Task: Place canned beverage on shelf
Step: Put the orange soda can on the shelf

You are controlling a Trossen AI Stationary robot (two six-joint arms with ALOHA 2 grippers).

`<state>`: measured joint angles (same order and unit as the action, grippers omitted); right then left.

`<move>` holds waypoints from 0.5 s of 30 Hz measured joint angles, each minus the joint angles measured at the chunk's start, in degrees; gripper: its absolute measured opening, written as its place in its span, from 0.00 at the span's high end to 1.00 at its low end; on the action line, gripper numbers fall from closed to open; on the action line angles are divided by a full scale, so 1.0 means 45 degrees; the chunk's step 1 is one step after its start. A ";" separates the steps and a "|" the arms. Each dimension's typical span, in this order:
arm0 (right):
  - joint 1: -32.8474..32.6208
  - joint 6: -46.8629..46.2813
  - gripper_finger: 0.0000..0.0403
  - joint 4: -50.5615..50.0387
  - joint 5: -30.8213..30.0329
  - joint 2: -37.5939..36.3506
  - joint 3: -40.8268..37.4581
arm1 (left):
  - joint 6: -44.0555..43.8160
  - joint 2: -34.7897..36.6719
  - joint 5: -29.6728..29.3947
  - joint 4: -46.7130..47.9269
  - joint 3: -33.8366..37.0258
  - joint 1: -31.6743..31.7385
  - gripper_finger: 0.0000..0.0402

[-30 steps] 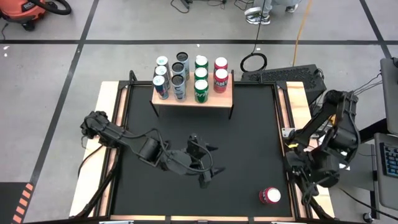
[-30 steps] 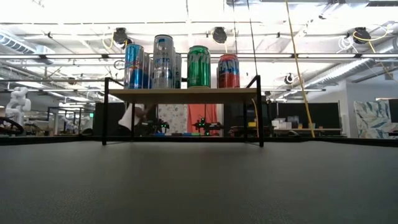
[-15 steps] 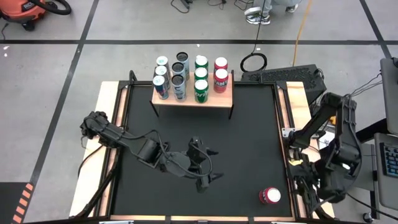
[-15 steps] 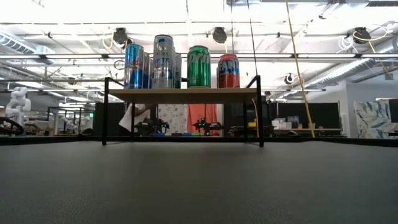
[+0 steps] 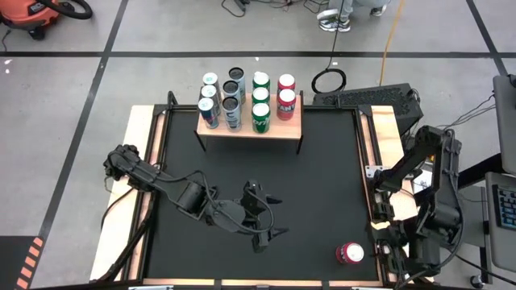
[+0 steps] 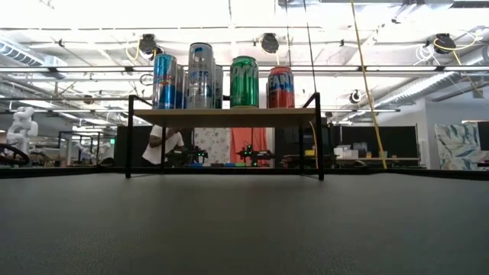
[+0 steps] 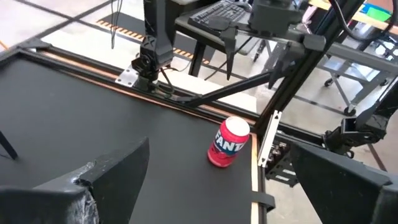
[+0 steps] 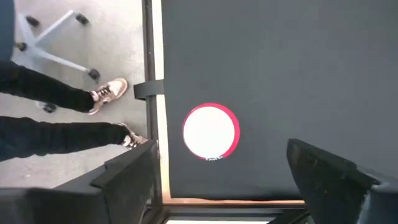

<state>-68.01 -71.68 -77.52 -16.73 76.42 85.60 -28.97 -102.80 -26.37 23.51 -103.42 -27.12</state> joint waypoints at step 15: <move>-0.0107 0.0506 0.14 0.0658 0.0063 0.1687 0.0000 | -0.1167 -0.0339 -0.0191 0.1723 -0.0005 -0.1393 0.03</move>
<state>-68.49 -69.40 -74.55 -16.45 84.01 85.60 -34.22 -104.33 -27.23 31.26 -103.44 -33.39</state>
